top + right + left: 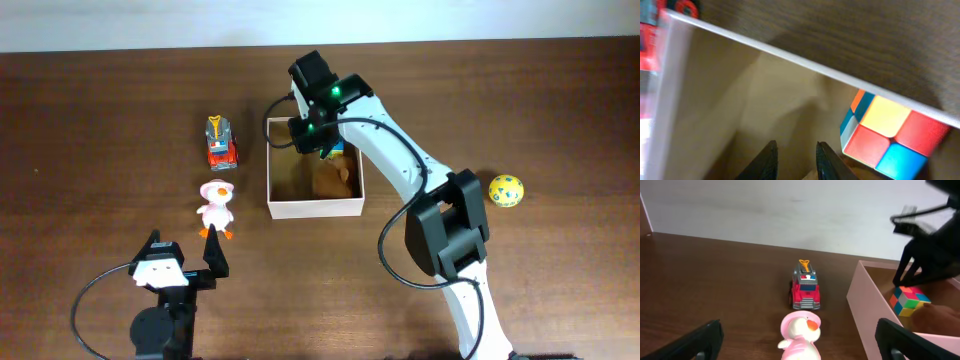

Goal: Pack container
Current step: 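Lower the cube into the box beside the capybara and release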

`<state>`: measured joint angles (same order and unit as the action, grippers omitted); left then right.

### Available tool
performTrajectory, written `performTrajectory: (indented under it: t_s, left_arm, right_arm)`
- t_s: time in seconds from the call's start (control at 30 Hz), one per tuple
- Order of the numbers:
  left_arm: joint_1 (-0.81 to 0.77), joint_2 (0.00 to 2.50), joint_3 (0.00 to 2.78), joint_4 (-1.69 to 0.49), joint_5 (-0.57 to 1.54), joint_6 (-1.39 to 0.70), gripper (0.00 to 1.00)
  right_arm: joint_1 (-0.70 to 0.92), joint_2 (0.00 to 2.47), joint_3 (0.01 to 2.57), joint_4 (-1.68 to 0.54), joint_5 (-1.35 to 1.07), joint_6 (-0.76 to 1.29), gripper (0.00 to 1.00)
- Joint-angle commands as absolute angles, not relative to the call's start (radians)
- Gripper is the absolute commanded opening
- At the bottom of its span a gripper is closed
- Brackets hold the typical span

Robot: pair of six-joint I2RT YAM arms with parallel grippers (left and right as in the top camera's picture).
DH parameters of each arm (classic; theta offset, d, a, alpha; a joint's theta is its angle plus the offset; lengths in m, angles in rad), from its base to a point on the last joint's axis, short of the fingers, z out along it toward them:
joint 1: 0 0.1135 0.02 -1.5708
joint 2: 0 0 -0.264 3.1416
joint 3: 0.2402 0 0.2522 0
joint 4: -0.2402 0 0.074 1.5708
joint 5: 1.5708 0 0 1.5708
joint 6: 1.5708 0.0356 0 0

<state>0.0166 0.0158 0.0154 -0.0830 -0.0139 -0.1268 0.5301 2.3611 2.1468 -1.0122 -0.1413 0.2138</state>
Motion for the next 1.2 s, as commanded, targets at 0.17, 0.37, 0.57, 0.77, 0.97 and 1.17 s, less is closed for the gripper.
performTrajectory:
  t_s: [0.17,0.37,0.57,0.77,0.97,1.17]
  left_arm:
    - [0.023,0.012,0.009,-0.083,-0.003,-0.111,0.99]
    - [0.023,0.012,0.009,-0.083,-0.003,-0.111,0.99]
    - [0.023,0.012,0.009,-0.083,-0.003,-0.111,0.99]
    - [0.022,0.012,0.009,-0.083,-0.003,-0.111,0.99]
    - [0.022,0.012,0.009,-0.083,-0.003,-0.111,0.99]
    - [0.023,0.012,0.009,-0.083,-0.003,-0.111,0.99]
  right_arm:
    - [0.531,2.365,2.046,-0.915,-0.147,0.218,0.29]
    - [0.531,2.365,2.046,-0.905,-0.12,0.219,0.29]
    - [0.53,2.365,2.046,-0.931,-0.032,0.218,0.29]
    - [0.53,2.365,2.046,-0.953,-0.009,0.219,0.29]
    - [0.53,2.365,2.047,-0.963,0.039,0.218,0.29]
    - [0.53,2.365,2.048,-0.96,0.039,0.218,0.29]
